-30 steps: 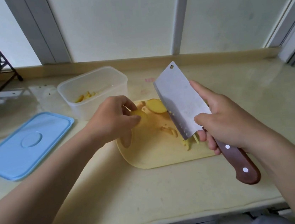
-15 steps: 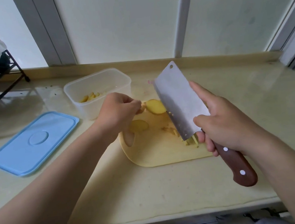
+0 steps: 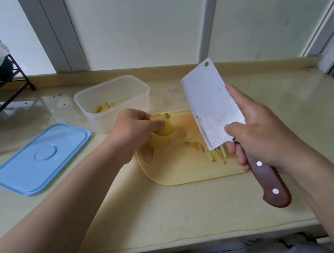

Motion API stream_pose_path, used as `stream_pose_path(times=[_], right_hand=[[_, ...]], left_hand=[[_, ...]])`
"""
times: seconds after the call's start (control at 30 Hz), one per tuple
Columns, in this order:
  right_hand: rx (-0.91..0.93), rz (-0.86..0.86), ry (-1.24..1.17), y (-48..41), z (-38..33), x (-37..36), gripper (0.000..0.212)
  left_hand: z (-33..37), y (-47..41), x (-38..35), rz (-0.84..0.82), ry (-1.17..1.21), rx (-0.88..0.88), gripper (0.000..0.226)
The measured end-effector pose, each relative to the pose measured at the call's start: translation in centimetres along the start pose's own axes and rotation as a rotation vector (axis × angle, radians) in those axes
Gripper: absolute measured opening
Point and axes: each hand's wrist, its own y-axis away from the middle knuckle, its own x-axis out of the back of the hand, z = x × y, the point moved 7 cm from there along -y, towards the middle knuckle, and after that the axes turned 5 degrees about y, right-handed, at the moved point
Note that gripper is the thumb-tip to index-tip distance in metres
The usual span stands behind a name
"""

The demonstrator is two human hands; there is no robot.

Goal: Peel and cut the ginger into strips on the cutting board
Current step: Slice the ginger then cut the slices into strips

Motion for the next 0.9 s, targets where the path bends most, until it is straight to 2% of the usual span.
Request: stream_pose_path(times=[0.2, 0.4, 0.7, 0.9], right_hand=[[-0.032, -0.066, 0.01, 0.3, 0.1, -1.7, 0.091], [-0.117, -0.114, 0.018, -0.3, 1.2, -3.7, 0.091], [-0.188, -0.079, 0.102, -1.8, 3.2, 0.4, 0.089], [-0.161, -0.087, 0.112, -2.1, 3.8, 2.4, 0.083]], left_hand=[[0.4, -0.4, 0.3, 0.016, -0.22, -0.124, 0.016], [-0.2, -0.1, 1.3, 0.069, -0.409, -0.135, 0.014], [-0.7, -0.3, 1.4, 0.048, -0.408, -0.128, 0.014], [-0.5, -0.1, 1.0, 0.06, -0.406, -0.134, 0.022]])
